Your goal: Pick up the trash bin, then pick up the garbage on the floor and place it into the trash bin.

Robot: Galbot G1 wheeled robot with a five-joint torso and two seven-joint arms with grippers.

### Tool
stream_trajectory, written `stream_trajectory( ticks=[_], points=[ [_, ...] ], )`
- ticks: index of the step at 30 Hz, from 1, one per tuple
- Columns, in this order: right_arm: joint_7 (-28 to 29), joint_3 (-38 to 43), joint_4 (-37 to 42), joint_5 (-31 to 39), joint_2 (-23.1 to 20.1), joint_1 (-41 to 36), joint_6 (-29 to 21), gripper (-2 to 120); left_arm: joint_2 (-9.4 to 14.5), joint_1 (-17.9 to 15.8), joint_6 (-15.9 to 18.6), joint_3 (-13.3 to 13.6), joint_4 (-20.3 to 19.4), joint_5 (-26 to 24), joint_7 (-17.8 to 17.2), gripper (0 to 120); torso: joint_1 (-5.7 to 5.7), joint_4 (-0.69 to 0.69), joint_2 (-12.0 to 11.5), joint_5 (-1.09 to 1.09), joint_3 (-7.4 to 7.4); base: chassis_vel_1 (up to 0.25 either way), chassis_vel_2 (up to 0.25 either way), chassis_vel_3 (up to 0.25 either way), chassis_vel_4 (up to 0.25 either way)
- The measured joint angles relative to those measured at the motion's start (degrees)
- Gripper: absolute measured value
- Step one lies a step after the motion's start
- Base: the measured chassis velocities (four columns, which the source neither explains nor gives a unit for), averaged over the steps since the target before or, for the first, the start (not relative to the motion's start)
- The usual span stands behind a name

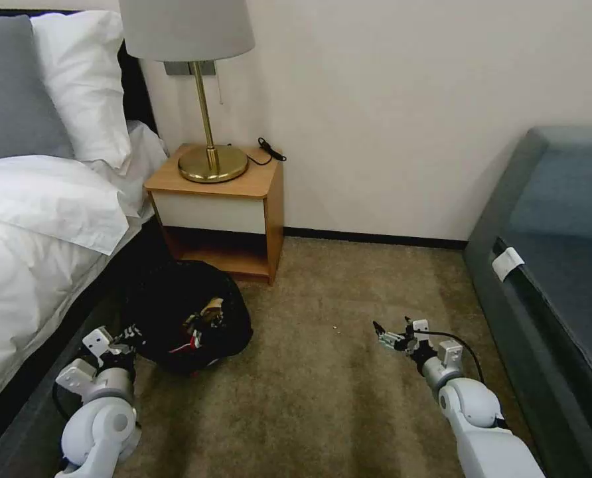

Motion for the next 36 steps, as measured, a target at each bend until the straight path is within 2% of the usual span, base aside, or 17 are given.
stream_trajectory(
  ticks=[8,21,30,32,35,36],
  points=[
    [-0.02,1.87,-0.24,-0.65,1.06,-0.10,0.00,100,1.74,-3.71,0.52,1.64,3.76,-3.39,0.47,3,0.00,0.00,0.00,0.01,0.00,0.000,0.000,0.000,0.000],
    [-0.03,2.97,-0.99,-1.15,1.89,0.14,0.36,100,2.25,-4.89,1.27,2.71,5.84,-4.83,0.98,3,0.00,0.00,0.00,0.01,0.00,0.000,0.000,0.000,0.000],
    [-0.68,4.63,-1.26,-1.63,2.61,-0.40,1.48,100,2.25,-7.03,2.59,5.77,8.76,-5.23,1.08,3,0.00,0.00,0.00,0.01,0.00,0.000,0.000,0.000,0.000],
    [-1.04,5.18,-1.26,-1.54,2.57,-0.82,1.80,100,2.26,-7.46,3.16,6.30,8.90,-5.11,0.97,11,0.00,-0.01,0.00,0.01,0.00,0.000,0.000,0.000,0.000],
    [-1.11,5.34,-1.24,-1.50,2.57,-0.98,1.89,100,2.35,-7.49,3.42,6.40,8.88,-5.09,0.90,16,0.00,0.00,0.00,0.01,0.00,0.000,0.000,0.000,0.000],
    [-1.20,5.66,-1.04,-1.44,2.67,-1.43,2.11,100,2.62,-7.49,3.77,6.46,8.62,-5.02,0.86,27,0.00,-0.01,0.00,0.02,0.00,0.000,0.000,0.000,0.000]
  ],
)
